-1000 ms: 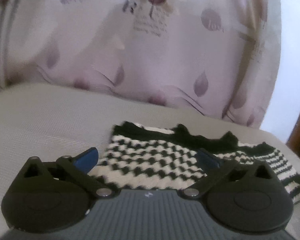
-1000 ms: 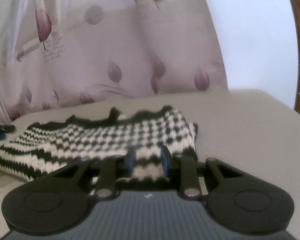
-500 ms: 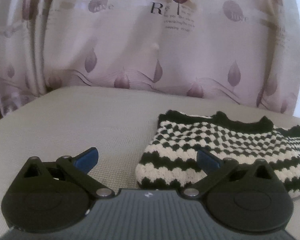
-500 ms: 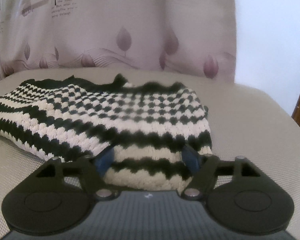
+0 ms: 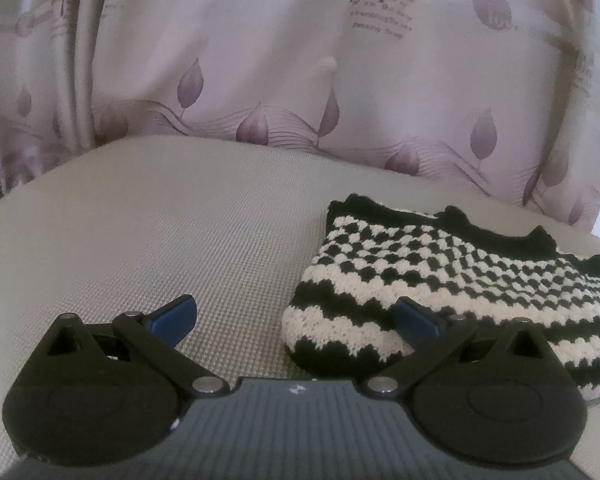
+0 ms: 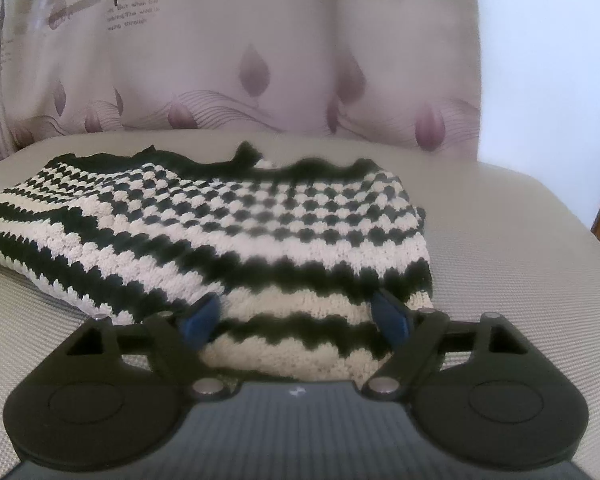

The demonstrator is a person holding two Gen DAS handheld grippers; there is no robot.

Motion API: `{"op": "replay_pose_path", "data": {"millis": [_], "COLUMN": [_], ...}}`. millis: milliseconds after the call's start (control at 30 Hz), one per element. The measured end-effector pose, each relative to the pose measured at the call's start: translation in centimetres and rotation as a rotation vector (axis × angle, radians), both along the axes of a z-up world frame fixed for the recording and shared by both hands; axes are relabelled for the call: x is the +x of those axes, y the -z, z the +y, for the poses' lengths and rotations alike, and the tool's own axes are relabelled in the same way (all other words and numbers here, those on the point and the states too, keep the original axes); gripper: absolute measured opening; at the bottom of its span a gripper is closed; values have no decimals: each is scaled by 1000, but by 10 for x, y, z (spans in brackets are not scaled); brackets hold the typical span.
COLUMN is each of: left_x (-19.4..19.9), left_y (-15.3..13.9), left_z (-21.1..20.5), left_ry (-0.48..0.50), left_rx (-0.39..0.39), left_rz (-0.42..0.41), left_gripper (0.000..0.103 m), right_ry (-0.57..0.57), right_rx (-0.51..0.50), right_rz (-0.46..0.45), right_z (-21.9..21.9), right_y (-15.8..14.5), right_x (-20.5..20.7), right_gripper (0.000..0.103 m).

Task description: Fold small clothes

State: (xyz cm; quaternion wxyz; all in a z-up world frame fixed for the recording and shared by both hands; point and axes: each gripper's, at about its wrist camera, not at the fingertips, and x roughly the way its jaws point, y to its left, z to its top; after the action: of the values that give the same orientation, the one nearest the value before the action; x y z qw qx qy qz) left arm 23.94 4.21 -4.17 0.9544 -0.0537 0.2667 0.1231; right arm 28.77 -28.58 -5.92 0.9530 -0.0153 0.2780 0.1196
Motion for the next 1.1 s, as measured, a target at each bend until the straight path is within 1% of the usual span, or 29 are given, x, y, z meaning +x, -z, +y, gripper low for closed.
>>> {"op": "replay_pose_path", "data": {"millis": [100,233,333,367,467,600,900,1100], "left_x": [-1,0,2,2,2,3,3,2], "left_y": [0,0,0,1,2,3,2,1], "left_z": [-3,-4,-1,1,7,10,0,-6], "left_ry": [-1,-9,-7,-9,-21,-35,-39,-34], "left_rx": [17,30,4,-10,-55,-74,-6,24], "left_rz": [-3,10,26,27,24,34,35,37], "left_gripper": [103,103,103,103,103,103,103,103], "right_ry": [-2,-17,-8,-6,-17,-17,-14,-13], "right_rx": [-12,-22,-39,-56,-58,-60,-86,-95], "right_rz": [-5,-6,-8,-4,-7,-4,-16,-24], "right_z": [1,3,4,6,6,6,9,9], "right_y": [0,0,0,0,0,1,0,-1], "right_x": [0,-1,-3,-3,-4,-3,-3,-4], "right_gripper": [84,99,102,102,103,103,103,103]}}
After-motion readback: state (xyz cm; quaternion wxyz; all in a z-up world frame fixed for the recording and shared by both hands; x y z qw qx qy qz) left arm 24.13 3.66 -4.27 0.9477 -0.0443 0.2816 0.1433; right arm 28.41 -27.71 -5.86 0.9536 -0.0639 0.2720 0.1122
